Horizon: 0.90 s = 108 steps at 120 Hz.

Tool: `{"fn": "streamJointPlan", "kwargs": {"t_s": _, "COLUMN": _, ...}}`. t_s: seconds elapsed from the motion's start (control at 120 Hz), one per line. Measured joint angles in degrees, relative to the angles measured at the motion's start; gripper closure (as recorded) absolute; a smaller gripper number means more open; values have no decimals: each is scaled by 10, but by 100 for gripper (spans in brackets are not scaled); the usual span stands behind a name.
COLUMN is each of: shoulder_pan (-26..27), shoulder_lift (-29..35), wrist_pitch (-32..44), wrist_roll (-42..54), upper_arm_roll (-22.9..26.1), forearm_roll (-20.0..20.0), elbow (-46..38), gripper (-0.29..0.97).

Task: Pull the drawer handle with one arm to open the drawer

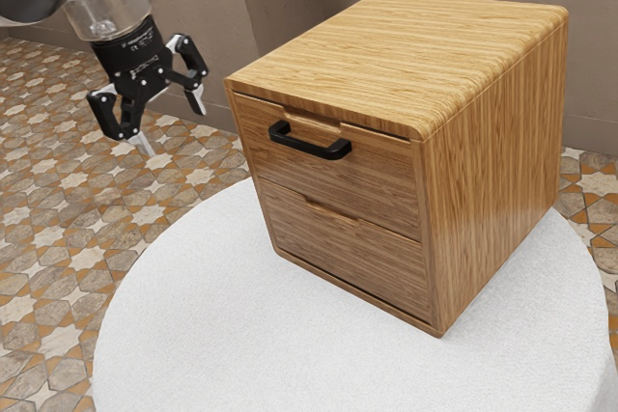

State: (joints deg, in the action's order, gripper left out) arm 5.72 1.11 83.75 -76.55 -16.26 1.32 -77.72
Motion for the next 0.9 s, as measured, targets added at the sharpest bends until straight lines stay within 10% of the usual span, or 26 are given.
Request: {"fn": "streamJointPlan", "kwargs": {"t_s": 0.9, "shoulder_pan": 32, "shoulder_lift": 32, "wrist_pitch": 88, "wrist_roll": -25, "upper_arm_roll": 69, "forearm_roll": 61, "elbow": 45, "gripper": 3}}
